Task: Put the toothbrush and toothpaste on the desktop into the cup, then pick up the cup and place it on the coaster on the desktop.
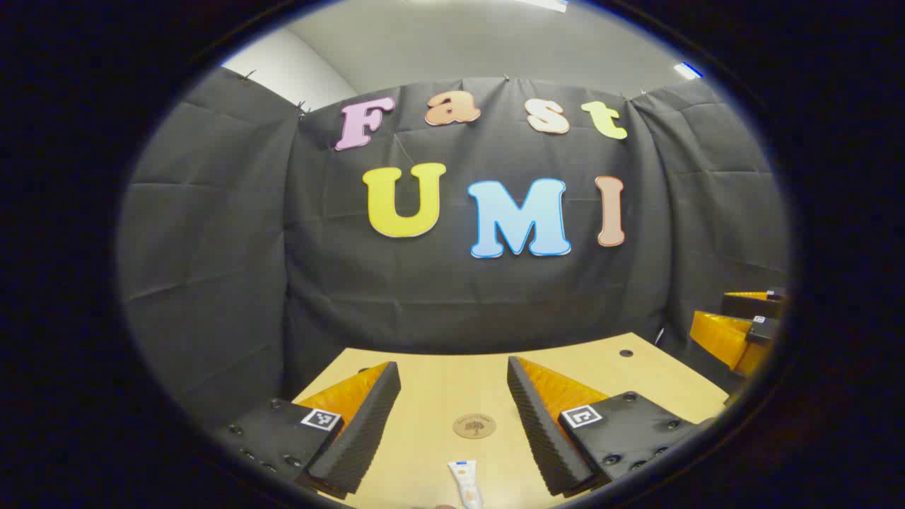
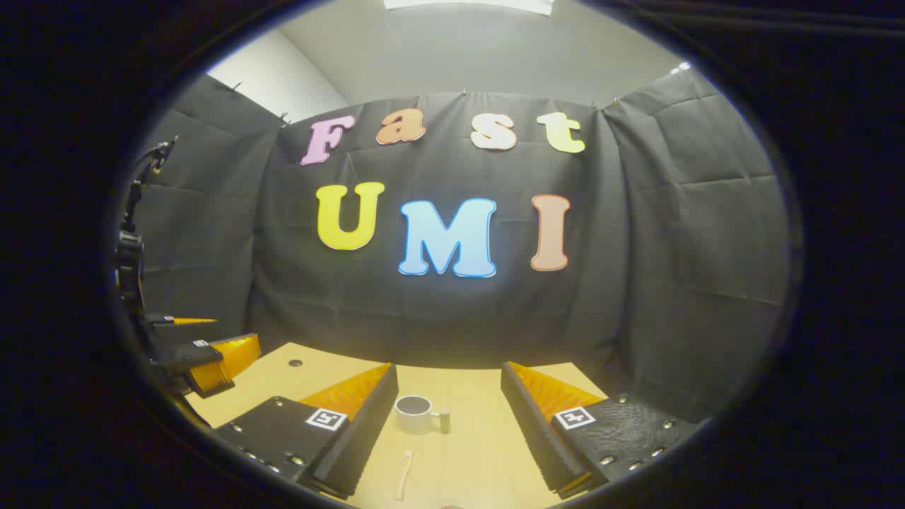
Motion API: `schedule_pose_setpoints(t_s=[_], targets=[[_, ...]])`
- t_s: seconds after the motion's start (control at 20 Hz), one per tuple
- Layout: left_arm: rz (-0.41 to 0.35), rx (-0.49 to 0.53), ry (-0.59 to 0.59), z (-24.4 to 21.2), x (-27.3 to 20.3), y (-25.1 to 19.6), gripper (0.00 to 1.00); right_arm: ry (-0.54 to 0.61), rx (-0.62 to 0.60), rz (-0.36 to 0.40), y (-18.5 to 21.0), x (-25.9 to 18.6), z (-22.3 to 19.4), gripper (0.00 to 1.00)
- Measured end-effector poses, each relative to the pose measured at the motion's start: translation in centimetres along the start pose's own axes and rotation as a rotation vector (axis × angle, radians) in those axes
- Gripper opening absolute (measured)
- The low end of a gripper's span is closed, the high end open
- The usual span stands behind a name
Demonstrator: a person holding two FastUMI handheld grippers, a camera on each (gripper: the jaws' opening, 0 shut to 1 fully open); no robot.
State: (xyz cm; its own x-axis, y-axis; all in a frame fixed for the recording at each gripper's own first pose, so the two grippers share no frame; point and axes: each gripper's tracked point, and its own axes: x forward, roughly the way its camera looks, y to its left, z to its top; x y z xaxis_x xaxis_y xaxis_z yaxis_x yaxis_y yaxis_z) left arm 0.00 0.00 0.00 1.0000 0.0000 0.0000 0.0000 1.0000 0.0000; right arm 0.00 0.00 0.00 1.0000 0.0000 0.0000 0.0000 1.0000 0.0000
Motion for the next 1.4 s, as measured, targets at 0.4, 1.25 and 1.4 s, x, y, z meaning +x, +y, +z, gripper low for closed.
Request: schedule_pose_setpoints(t_s=[0.4, 1.25, 1.4], targets=[[-0.005, 0.023, 0.003, -0.5, 1.4, -0.3, 0.99, 0.039, 0.04, -0.022, -1.2, 1.1, -1.0, 0.91], [-0.001, -0.026, 0.294, -10.8, 7.0, 0.4, 0.97, 0.347, 0.032, 0.022, 0.8, 5.8, -9.1, 0.91], [-0.027, -0.047, 0.429, -15.3, 7.8, 0.2, 0.98, 0.476, 0.005, 0.043, 1.7, 6.5, -12.5, 0.91]])
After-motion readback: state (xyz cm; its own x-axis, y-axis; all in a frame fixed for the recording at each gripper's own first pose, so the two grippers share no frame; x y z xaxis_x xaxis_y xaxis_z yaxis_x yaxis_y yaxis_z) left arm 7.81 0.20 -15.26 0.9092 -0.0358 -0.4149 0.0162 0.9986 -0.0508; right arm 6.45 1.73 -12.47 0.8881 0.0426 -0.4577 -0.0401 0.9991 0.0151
